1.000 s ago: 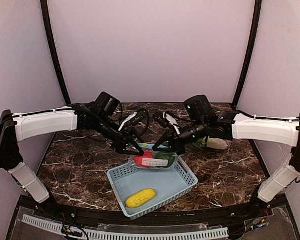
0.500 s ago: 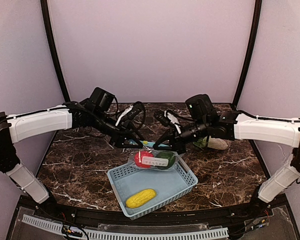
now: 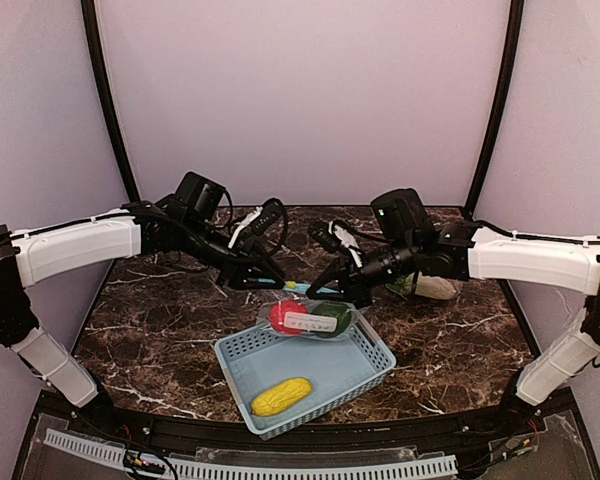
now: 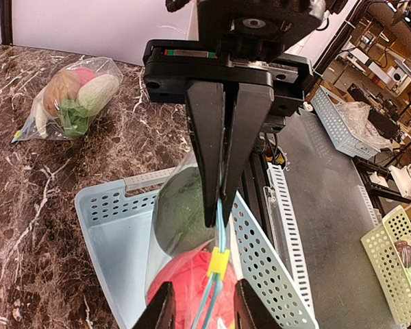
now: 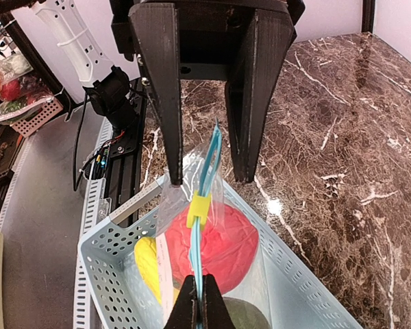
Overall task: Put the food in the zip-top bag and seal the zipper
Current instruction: Pass from the right arm to the left, then hold the zipper food storage bag.
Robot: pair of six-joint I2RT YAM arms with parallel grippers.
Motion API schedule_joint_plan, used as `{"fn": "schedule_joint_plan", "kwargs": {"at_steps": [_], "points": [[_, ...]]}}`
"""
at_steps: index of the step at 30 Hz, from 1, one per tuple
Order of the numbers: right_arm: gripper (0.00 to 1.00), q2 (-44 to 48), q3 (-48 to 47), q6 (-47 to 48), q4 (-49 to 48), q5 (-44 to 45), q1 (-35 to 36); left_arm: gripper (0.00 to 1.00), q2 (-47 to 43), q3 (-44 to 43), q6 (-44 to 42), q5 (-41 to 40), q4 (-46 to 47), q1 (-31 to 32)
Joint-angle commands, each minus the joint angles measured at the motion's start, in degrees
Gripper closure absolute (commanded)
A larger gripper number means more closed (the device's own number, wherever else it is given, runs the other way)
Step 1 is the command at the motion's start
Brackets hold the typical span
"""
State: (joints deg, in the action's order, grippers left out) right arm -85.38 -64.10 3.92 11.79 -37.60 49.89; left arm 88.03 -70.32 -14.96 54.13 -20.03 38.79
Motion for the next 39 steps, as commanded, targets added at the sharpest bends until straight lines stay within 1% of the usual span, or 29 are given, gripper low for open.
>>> {"fn": "schedule_joint_plan", "kwargs": {"at_steps": [1,5,7,13,15,16,18,22,23,25,26,29,33,37,39], "points": [[1.00,0.41,-0.16,-0.50,-0.82,0.25,0.38,0.68,-0.62,0.70,0.24,0.71,-0.14,-0.24],[1.00,0.00,-0.47,-0.50,-0.93,0.08,0.38,0.68,-0.15,0.72,0.44,0.72,-0.10,-0.20],[1.00,-0.16,-0.65,-0.50,-0.81,0.00,0.38,0.71,0.05,0.77,0.48,0.59,-0.02,-0.22],[1.00,-0.33,-0.77,-0.41,-0.89,0.12,0.39,0.84,0.71,0.72,0.41,-0.08,-0.05,0.55],[1.00,-0.30,-0.82,-0.41,-0.90,0.21,0.39,0.90,0.81,0.72,0.21,-0.47,-0.24,0.78],[1.00,-0.26,-0.77,-0.41,-0.94,0.29,0.38,0.94,0.85,0.72,0.20,-0.49,-0.26,0.86],[1.00,-0.23,-0.70,-0.41,-0.87,0.46,0.38,0.99,0.84,0.70,0.13,-0.59,-0.29,0.95],[1.00,0.03,-0.73,-0.94,-1.27,0.31,0.34,0.99,0.47,0.92,0.02,-0.90,0.06,0.90],[0.98,-0.04,-0.75,-1.27,-1.56,0.15,0.38,0.99,0.43,0.99,0.09,-0.94,0.25,1.00],[0.88,-0.15,-0.56,-2.02,-2.65,-0.56,0.38,0.99,0.41,1.17,0.09,-0.91,0.64,1.21],[0.85,-0.32,-0.51,-2.40,-3.30,-0.93,0.44,0.99,0.28,1.33,0.10,-0.89,0.80,1.30],[0.78,-1.18,-0.73,-3.26,-4.84,-2.00,0.60,0.99,-0.29,2.02,0.75,-0.83,2.37,1.54],[0.78,-2.72,-1.36,-3.61,-5.69,-2.68,1.04,0.99,-1.02,2.82,1.13,-1.03,3.73,1.56],[0.86,-3.55,-1.47,-3.75,-5.83,-2.76,1.17,0.99,-1.17,3.08,1.50,-0.96,4.11,1.56],[0.88,-3.57,-1.26,-3.74,-5.82,-2.61,1.18,0.99,-1.23,3.09,1.45,-1.08,4.15,1.56]]}}
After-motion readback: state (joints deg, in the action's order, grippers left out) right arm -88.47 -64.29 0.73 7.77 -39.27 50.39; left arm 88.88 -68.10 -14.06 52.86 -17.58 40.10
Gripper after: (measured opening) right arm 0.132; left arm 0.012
